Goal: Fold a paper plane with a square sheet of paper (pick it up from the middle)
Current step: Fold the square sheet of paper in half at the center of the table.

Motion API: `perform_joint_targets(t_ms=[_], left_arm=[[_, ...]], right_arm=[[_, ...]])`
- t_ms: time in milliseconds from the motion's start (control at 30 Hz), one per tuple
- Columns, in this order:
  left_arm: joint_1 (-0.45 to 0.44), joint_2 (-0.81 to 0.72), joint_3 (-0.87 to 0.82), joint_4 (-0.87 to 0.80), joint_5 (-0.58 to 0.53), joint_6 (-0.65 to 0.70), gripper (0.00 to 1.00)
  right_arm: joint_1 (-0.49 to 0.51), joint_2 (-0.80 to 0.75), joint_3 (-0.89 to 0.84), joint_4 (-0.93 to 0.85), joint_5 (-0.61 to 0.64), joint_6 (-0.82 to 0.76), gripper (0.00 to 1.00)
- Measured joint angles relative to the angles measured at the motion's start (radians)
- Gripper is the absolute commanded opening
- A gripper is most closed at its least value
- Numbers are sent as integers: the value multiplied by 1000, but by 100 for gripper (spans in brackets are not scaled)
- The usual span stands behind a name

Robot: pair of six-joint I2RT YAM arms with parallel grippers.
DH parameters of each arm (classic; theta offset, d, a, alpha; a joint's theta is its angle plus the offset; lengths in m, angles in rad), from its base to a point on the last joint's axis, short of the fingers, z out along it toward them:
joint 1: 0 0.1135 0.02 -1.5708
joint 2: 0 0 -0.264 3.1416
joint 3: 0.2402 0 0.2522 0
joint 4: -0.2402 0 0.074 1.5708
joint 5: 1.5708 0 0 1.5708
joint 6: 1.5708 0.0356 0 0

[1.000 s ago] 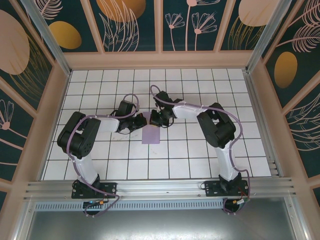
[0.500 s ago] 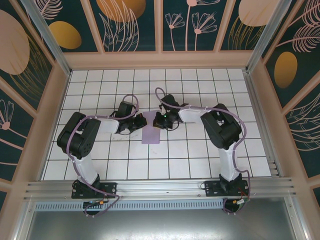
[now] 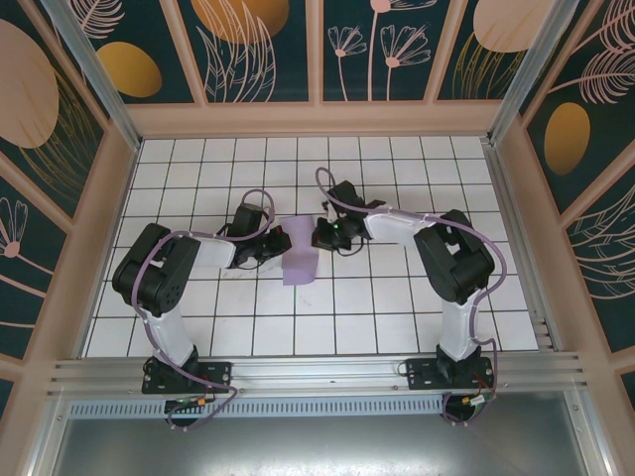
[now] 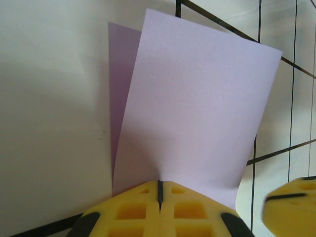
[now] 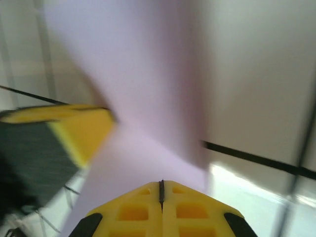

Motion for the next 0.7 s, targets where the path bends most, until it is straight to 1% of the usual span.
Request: perform_joint_targets(t_ms=[133,300,367,567,700], left_arm=[[0,-1,0,-1,0,0,0],[0,-1,0,-1,0,0,0],[0,-1,0,-1,0,0,0],[-1,0,-1,1,0,0,0],[-1,0,-2,5,0,0,0]], right_arm=[[23,58,76,52,-15,0,0],[19,131,87,68,-26,-1,0],[15,139,64,82,-27,-1,0],[-13,104,-57,232,-64,-9,0],[-51,62,-115,245,-63,-21,0]])
